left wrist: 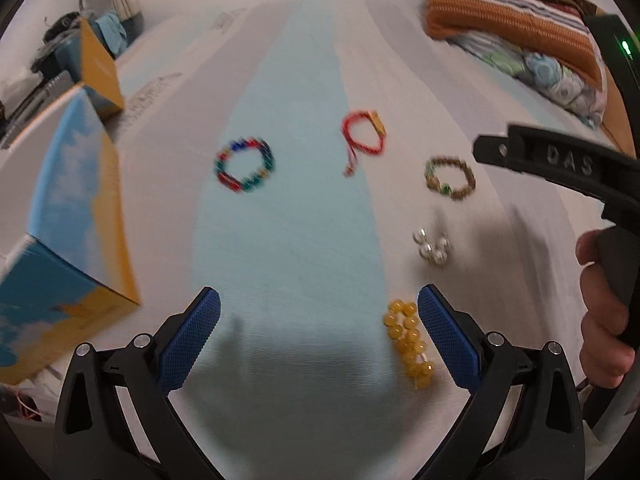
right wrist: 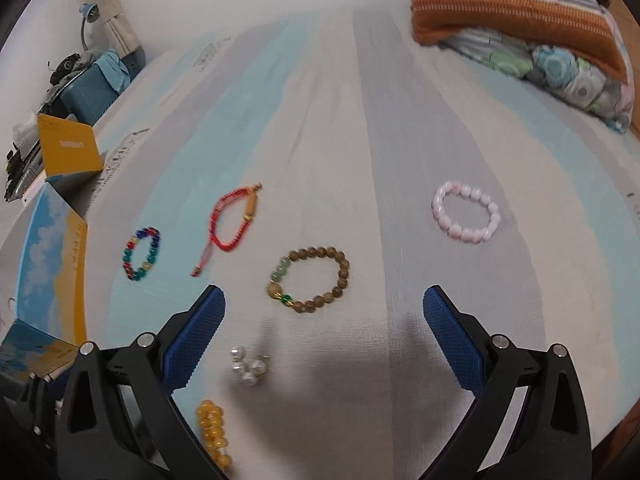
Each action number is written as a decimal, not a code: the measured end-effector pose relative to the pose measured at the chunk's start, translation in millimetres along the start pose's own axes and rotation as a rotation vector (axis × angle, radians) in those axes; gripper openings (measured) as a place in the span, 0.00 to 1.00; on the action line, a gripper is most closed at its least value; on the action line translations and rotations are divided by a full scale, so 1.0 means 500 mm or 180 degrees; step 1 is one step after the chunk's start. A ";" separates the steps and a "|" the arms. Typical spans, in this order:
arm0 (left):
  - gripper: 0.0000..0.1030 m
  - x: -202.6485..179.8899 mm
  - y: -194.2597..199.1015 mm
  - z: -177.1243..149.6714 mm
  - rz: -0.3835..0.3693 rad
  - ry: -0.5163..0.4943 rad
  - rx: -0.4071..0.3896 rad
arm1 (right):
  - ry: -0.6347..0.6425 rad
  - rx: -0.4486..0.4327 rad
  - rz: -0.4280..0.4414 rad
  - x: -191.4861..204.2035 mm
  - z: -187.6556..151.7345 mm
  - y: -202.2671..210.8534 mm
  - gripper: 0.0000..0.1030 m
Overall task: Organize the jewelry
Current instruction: 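Withdraw both tools from the box back over the bed, then grasp the wooden bead bracelet with the right tool while the left tool grasps the yellow bead bracelet, then carry both bracelets into the white box and open both tools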
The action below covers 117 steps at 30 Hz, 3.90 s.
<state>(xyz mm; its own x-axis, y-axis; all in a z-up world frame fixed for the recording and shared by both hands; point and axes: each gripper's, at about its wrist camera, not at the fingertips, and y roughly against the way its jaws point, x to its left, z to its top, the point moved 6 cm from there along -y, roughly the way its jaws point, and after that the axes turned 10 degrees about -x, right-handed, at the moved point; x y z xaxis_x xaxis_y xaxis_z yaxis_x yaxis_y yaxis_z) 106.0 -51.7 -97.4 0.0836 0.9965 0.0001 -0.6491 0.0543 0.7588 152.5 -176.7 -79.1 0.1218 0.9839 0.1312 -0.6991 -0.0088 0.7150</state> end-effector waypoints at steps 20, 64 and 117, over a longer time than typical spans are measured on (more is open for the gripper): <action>0.95 -0.069 -0.090 -0.049 -0.0124 -0.0174 0.0091 | -0.0055 0.0287 0.0199 0.007 -0.006 -0.104 0.92; 0.09 -0.067 -0.032 -0.041 -0.0267 -0.0254 0.0062 | 0.0023 0.0195 -0.0372 -0.027 -0.004 -0.123 0.10; 0.09 0.153 0.173 0.168 0.0040 0.0005 -0.0400 | 0.0164 -0.0116 -0.0044 0.224 0.056 0.109 0.10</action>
<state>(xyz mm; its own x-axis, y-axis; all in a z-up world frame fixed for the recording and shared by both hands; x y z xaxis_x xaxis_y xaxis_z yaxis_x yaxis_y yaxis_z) 119.7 23.9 22.8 0.0739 0.9972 0.0080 -0.7397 0.0494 0.6711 147.7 -72.0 -6.2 0.0958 0.9917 0.0852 -0.7230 0.0105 0.6908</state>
